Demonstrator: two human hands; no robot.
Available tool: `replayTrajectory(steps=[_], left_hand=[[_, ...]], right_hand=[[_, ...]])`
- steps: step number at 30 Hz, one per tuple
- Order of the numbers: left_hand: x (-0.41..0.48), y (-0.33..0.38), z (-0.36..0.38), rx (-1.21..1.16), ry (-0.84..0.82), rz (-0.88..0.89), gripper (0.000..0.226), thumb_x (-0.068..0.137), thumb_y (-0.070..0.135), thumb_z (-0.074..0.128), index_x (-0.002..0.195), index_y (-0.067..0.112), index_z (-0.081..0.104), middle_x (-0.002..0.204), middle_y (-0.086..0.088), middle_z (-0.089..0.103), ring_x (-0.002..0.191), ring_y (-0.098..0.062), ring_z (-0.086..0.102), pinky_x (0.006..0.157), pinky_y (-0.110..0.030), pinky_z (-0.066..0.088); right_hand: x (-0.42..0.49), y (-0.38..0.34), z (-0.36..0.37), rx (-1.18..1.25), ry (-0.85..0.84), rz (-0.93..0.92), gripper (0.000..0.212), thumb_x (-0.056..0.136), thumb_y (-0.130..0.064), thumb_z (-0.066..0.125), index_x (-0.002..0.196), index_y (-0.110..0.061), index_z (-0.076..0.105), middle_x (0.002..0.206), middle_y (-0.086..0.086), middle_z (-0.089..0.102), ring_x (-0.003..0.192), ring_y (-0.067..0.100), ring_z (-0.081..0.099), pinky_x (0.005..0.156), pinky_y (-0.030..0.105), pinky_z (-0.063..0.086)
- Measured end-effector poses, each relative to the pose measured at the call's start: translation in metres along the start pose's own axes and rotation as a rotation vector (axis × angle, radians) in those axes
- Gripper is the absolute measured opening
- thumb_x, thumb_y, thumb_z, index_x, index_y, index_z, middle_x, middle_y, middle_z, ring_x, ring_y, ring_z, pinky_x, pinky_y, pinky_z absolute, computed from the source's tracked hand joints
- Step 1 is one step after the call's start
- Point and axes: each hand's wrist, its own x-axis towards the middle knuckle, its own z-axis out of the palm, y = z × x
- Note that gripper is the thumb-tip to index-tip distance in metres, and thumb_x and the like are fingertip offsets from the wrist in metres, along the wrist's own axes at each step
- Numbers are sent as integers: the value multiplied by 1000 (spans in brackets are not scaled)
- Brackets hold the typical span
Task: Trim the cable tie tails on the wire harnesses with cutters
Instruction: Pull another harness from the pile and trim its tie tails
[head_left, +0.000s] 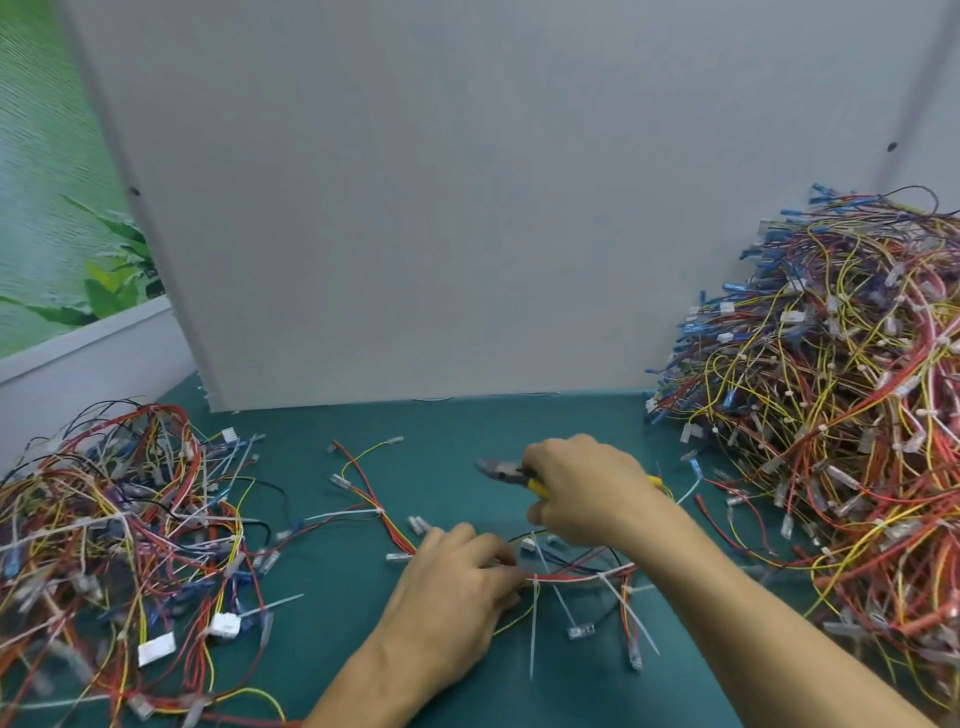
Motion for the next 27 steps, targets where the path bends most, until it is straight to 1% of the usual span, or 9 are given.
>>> replayTrajectory(steps=[3,7,10,13,16,19,21,24,27], left_hand=[[-1,1,4,-8,-98,-34,32,69,35,76,101,36,71,96,17,67,73,-12,63,62,-24,50],[-1,2,7,-14,-170,-83,33,96,36,42,128,35,51,121,7,53,103,-22,51,85,-35,35],[0,2,7,25,-208,-96,32,98,38,36,127,35,51,118,5,50,105,-22,47,88,-36,33],[-1,1,5,24,-236,-109,31,98,41,34,119,32,54,118,7,49,108,-19,45,91,-35,31],[-6,2,4,-12,-219,-120,30,96,43,36,111,30,57,117,11,49,107,-15,45,92,-33,31],[-8,2,-1,-45,-207,-107,27,92,42,39,104,29,59,113,12,51,102,-13,46,88,-30,32],[-8,3,-4,-86,-180,-96,26,89,41,42,98,28,62,107,11,54,97,-13,48,85,-29,33],[-9,3,-3,-94,-144,-96,32,85,44,39,91,26,65,99,10,57,91,-12,51,81,-29,35],[-8,2,1,-40,-142,-105,48,86,54,30,93,24,67,100,9,59,92,-12,52,82,-30,36]], right_hand=[[7,-5,22,-62,-65,-27,21,85,-21,56,105,-19,59,105,9,59,97,33,59,69,32,36],[11,2,32,-100,-112,-85,15,82,-20,56,98,-21,58,100,8,59,92,33,58,68,32,35],[16,4,36,-54,-150,-139,12,80,-19,56,91,-22,57,90,5,57,82,31,54,65,32,36],[26,8,34,56,-127,-90,18,81,-17,55,95,-26,60,93,2,61,90,30,59,67,32,40],[42,25,26,154,35,88,21,83,-17,56,101,-27,58,101,5,62,99,32,59,70,32,40],[61,43,20,420,202,284,14,85,-18,58,97,-24,59,100,9,61,96,34,58,74,34,46],[73,47,24,589,245,336,8,84,-18,62,88,-24,59,96,8,63,86,30,57,64,28,43],[84,47,45,703,204,416,9,81,-15,66,80,-21,60,93,7,67,77,24,56,55,25,37],[87,48,68,601,81,497,6,84,-15,62,89,-19,62,99,10,65,84,29,58,70,29,46]])
